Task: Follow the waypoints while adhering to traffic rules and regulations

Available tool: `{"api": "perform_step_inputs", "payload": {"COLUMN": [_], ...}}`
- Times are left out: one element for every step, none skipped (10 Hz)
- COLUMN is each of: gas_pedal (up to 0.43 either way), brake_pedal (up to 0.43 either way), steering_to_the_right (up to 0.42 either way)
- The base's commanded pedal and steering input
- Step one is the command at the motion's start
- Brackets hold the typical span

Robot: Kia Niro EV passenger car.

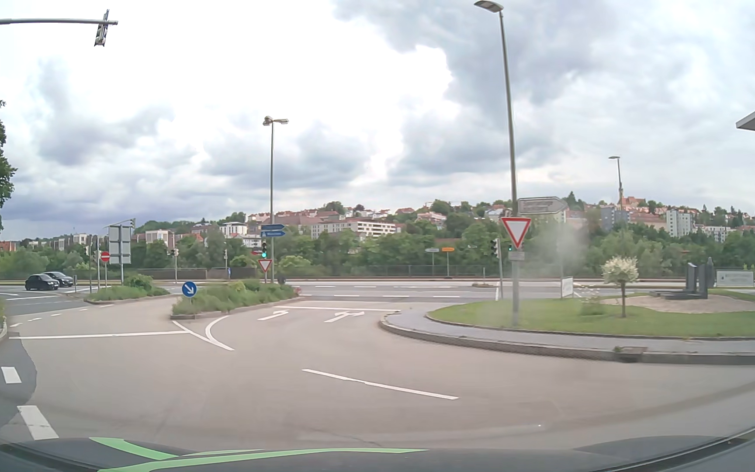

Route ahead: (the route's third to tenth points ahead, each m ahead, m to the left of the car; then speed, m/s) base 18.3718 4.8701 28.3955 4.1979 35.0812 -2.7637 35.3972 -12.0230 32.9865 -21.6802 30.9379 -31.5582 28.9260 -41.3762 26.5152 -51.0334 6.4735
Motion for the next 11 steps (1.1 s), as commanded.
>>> {"api": "perform_step_inputs", "payload": {"gas_pedal": [0.118, 0.118, 0.118, 0.118, 0.087, 0.028, 0.0, 0.0, 0.0, 0.0, 0.0], "brake_pedal": [0.0, 0.0, 0.0, 0.0, 0.0, 0.0, 0.0, 0.0, 0.0, 0.0, 0.0], "steering_to_the_right": [-0.198, -0.186, -0.169, -0.141, -0.118, -0.096, -0.077, -0.063, -0.035, -0.02, -0.009]}}
